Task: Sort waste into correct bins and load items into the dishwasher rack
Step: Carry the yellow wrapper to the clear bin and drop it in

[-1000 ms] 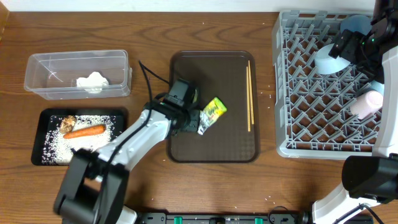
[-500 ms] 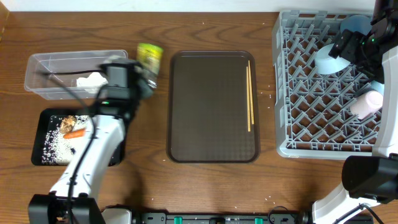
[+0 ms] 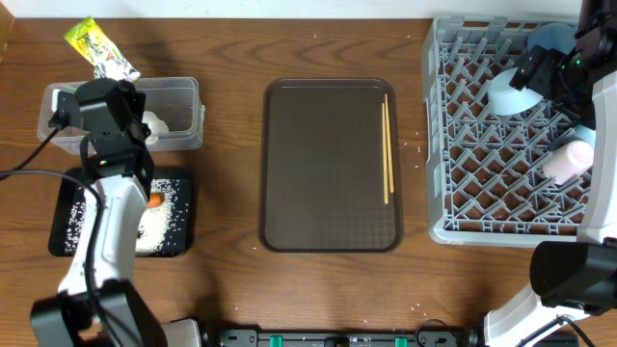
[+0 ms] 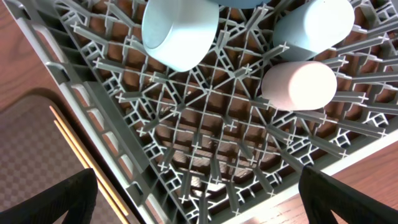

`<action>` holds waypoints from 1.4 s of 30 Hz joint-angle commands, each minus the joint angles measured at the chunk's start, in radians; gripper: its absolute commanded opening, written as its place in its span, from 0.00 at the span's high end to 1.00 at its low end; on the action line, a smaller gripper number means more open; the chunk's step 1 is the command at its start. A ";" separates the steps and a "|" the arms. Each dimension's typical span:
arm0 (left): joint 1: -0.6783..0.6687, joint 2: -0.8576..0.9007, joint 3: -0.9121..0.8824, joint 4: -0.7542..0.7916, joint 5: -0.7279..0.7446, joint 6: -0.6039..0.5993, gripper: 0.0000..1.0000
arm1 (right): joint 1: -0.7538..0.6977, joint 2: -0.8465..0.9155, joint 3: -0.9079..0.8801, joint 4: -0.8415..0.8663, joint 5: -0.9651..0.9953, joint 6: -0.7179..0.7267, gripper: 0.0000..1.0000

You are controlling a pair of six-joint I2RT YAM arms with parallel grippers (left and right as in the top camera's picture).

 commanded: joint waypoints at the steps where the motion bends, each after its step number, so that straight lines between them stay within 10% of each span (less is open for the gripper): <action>1: 0.011 0.086 0.018 0.032 -0.013 -0.036 0.94 | 0.008 0.001 0.004 -0.001 0.000 0.011 0.01; 10: 0.018 0.132 0.018 0.065 -0.010 -0.036 0.91 | 0.008 0.001 0.004 -0.001 0.000 0.011 0.01; 13: 0.018 0.132 0.018 0.065 -0.002 -0.036 0.65 | 0.008 0.001 0.004 -0.001 0.000 0.011 0.01; 27: 0.018 0.100 0.018 0.073 0.093 -0.035 0.23 | 0.008 0.001 0.004 -0.001 0.000 0.011 0.01; 35: 0.018 -0.026 0.018 0.072 0.442 0.007 0.02 | 0.008 0.001 0.004 -0.001 -0.001 0.011 0.01; 42: 0.021 -0.184 0.018 -0.191 0.723 0.318 0.02 | 0.008 0.001 0.004 -0.001 0.000 0.011 0.01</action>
